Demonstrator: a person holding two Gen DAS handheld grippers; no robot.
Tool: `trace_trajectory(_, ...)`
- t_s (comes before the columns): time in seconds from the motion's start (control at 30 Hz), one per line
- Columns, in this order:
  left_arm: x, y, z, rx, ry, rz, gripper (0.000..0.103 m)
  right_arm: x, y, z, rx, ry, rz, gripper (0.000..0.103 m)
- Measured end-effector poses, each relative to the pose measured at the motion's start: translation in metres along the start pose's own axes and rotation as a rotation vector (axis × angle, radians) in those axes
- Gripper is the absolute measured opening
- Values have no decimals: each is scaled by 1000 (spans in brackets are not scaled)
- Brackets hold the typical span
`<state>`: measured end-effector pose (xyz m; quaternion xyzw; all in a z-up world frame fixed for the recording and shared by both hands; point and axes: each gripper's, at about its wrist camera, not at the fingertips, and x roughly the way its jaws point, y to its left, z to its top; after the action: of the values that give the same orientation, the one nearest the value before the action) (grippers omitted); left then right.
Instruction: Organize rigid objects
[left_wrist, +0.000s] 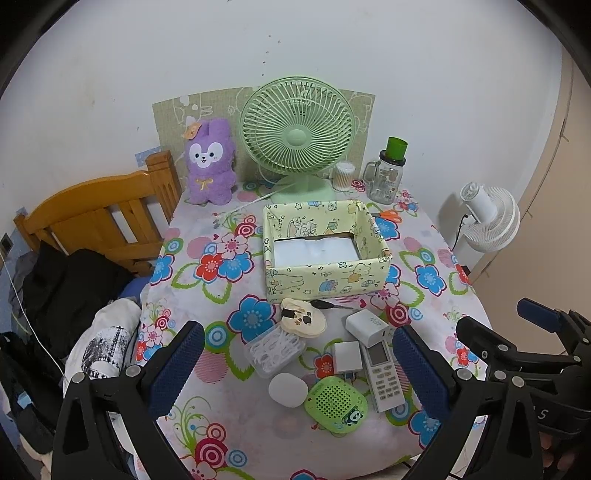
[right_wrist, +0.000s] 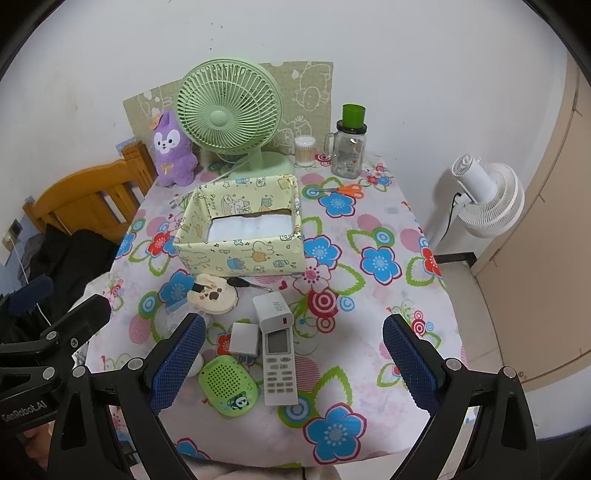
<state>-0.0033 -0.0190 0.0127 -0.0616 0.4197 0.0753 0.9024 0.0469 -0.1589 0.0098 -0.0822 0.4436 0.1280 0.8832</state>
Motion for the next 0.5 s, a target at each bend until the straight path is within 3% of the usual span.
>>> trace_trajectory(0.5, 5, -5, 5, 30, 7, 8, 100, 3, -3, 0, 9, -7, -17, 98)
